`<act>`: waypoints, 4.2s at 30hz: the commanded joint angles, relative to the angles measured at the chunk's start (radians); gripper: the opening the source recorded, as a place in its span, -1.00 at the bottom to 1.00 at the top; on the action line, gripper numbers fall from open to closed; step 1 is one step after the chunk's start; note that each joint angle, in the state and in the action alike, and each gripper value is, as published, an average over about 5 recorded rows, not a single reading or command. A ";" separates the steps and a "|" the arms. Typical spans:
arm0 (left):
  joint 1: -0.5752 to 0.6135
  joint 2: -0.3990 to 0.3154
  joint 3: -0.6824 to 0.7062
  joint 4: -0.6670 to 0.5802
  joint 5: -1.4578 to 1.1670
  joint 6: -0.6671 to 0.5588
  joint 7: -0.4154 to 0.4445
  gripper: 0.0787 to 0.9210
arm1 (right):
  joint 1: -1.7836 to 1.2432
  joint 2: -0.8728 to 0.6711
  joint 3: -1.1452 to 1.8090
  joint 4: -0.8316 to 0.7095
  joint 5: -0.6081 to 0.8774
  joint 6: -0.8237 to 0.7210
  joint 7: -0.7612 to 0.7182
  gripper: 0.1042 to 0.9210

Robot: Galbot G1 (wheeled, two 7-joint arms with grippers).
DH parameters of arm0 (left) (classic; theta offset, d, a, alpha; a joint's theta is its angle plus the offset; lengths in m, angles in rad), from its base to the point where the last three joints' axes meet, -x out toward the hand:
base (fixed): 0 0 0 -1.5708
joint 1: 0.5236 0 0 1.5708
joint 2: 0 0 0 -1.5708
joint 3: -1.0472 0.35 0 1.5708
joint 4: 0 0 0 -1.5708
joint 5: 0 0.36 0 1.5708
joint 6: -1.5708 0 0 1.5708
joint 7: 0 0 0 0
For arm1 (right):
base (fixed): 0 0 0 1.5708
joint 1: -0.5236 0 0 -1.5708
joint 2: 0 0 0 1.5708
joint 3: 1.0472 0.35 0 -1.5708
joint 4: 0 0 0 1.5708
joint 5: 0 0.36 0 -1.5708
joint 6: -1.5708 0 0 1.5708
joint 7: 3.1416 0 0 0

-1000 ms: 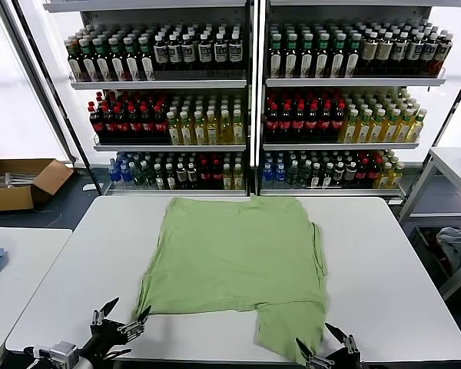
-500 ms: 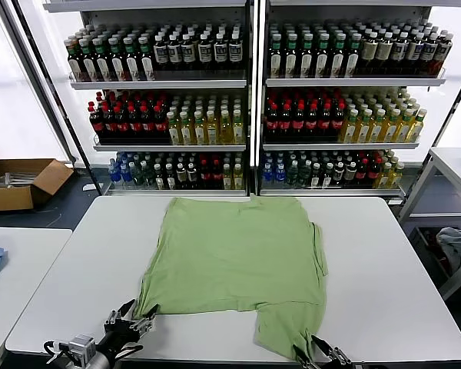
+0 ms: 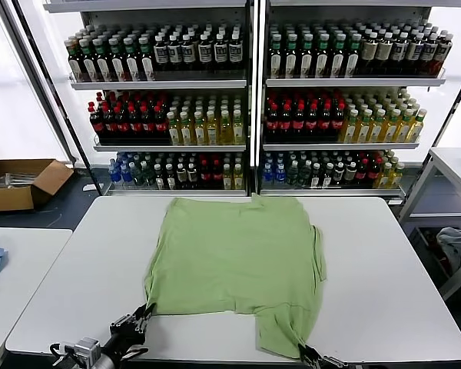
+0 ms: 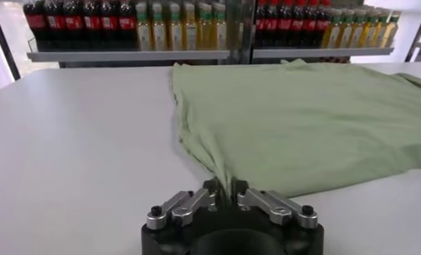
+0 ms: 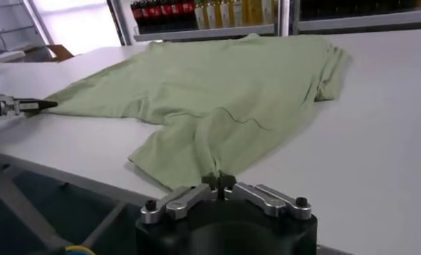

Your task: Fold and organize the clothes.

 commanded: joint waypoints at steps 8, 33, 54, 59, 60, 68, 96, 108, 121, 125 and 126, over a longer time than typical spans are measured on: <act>0.105 -0.031 -0.069 -0.188 0.047 -0.014 -0.003 -0.98 | -0.067 0.027 0.081 0.008 0.060 0.163 -0.161 -0.99; 0.108 0.080 -0.123 -0.245 -0.149 -0.009 -0.003 -0.98 | 0.257 0.123 0.072 -0.051 0.409 0.029 -0.063 -0.99; -0.490 0.097 0.121 0.263 -0.377 0.053 -0.091 -0.97 | 0.712 0.065 -0.110 -0.430 0.248 -0.052 0.051 -0.85; -0.518 0.104 0.126 0.328 -0.358 0.064 -0.095 -0.73 | 0.686 0.060 -0.112 -0.426 0.161 -0.066 0.061 -0.52; -0.515 0.106 0.121 0.330 -0.353 0.068 -0.097 -0.67 | 0.678 0.058 -0.106 -0.419 0.151 -0.066 0.067 -0.43; -0.384 0.133 0.047 0.238 -0.309 0.090 -0.128 -0.11 | 0.548 0.023 -0.013 -0.299 0.063 -0.107 0.140 0.10; -0.264 0.105 0.069 0.200 -0.216 0.083 -0.053 -0.39 | 0.384 0.038 -0.062 -0.220 -0.024 -0.135 0.157 -0.42; -0.178 0.113 0.029 0.119 -0.201 0.073 -0.036 -0.98 | 0.332 0.014 -0.043 -0.164 0.019 -0.130 0.127 -0.96; 0.219 0.059 -0.175 -0.190 -0.107 0.105 -0.043 -0.98 | -0.087 0.030 0.133 0.077 -0.008 -0.092 0.082 -0.96; 0.296 0.027 -0.209 -0.230 -0.076 0.104 -0.037 -0.98 | -0.120 0.035 0.139 0.092 -0.039 -0.096 0.094 -0.90; 0.307 0.022 -0.212 -0.235 -0.068 0.105 -0.036 -0.98 | -0.118 0.034 0.140 0.093 -0.037 -0.099 0.098 -0.86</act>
